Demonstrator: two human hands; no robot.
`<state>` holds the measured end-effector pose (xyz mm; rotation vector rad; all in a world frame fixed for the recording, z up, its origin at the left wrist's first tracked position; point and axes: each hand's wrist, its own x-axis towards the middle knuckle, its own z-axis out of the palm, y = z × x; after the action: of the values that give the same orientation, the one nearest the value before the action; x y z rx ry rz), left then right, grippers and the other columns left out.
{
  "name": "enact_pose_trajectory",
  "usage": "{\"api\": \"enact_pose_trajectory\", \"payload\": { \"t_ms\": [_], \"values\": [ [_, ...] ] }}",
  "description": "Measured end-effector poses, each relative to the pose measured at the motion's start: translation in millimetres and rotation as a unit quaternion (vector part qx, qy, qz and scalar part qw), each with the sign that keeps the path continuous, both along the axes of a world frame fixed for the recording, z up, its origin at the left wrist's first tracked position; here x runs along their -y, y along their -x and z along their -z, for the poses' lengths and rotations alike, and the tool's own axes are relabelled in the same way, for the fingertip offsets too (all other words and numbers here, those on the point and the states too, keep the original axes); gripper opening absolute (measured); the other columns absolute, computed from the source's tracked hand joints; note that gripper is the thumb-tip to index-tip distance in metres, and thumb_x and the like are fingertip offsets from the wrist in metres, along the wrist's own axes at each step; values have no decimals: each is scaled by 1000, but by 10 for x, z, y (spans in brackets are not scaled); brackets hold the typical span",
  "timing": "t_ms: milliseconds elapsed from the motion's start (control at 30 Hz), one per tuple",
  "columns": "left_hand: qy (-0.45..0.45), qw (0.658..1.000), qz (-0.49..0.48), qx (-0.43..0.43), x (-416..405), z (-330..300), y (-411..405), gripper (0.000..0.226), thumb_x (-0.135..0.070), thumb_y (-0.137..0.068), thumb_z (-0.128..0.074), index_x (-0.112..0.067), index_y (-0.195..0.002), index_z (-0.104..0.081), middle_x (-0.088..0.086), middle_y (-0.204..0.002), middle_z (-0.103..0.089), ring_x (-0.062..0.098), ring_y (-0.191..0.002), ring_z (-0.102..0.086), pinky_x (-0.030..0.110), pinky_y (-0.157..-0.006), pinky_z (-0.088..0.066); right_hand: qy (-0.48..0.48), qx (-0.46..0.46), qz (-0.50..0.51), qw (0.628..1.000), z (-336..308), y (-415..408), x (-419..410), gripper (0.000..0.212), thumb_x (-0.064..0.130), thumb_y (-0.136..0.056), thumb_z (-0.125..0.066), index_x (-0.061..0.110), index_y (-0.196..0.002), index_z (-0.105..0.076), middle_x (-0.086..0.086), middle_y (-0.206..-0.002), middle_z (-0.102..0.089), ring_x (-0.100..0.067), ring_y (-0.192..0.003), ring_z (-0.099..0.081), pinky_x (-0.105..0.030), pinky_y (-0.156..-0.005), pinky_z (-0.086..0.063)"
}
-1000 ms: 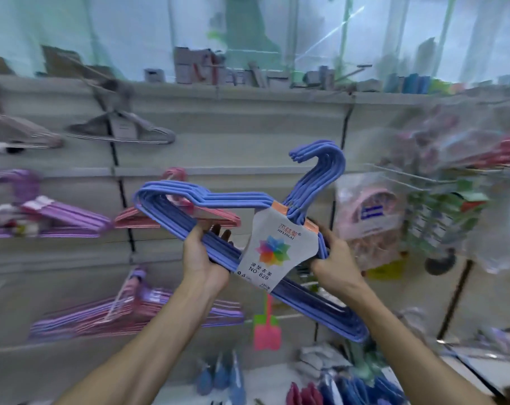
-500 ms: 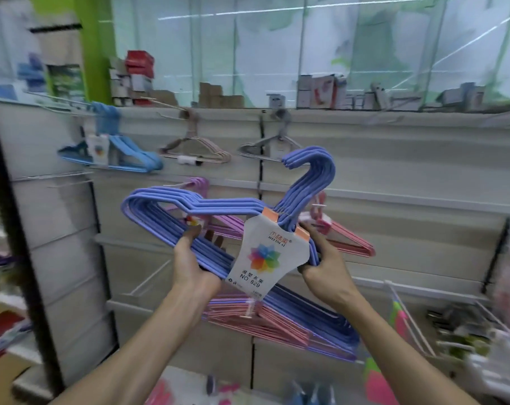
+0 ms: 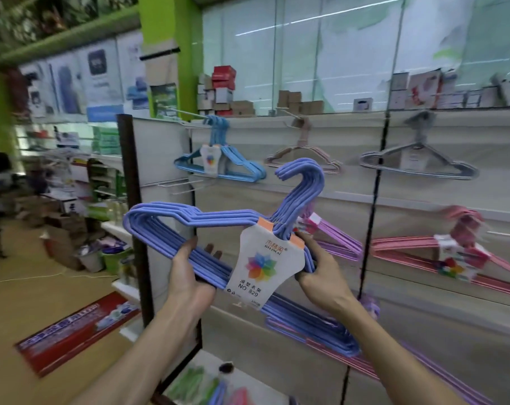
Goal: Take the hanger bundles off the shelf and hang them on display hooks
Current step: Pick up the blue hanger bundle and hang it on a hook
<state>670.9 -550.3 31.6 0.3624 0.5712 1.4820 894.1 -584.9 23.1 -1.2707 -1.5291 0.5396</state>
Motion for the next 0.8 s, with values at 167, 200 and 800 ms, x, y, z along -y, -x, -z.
{"api": "enact_pose_trajectory", "payload": {
  "t_ms": [167, 200, 800],
  "values": [
    [7, 999, -37, 13, -343, 82, 507, 15, -28, -92, -63, -16, -100, -59, 7, -95, -59, 27, -103, -58, 47, -102, -45, 14, 23, -34, 999, -5, 487, -483, 71, 10, -89, -69, 26, -152, -39, 6, -139, -58, -9, -118, -59, -30, -96, -53],
    [12, 999, -40, 18, -407, 97, 588, 15, -28, -93, -62, -15, -100, -59, 8, -95, -60, 27, -103, -58, 47, -105, -43, 11, 30, -38, 999, 10, 570, -590, 72, 11, -89, -69, 26, -152, -38, 5, -141, -57, -10, -120, -59, -34, -100, -53],
    [29, 993, -111, 37, -2705, 464, 1825, 7, -12, -95, -58, -8, -99, -53, 13, -89, -55, 28, -90, -58, 49, -107, -44, 28, 117, -57, 991, -22, 1638, -2965, 70, 2, -86, -61, 21, -151, -41, 3, -137, -61, -9, -113, -59, -21, -88, -44]
  ]
}}
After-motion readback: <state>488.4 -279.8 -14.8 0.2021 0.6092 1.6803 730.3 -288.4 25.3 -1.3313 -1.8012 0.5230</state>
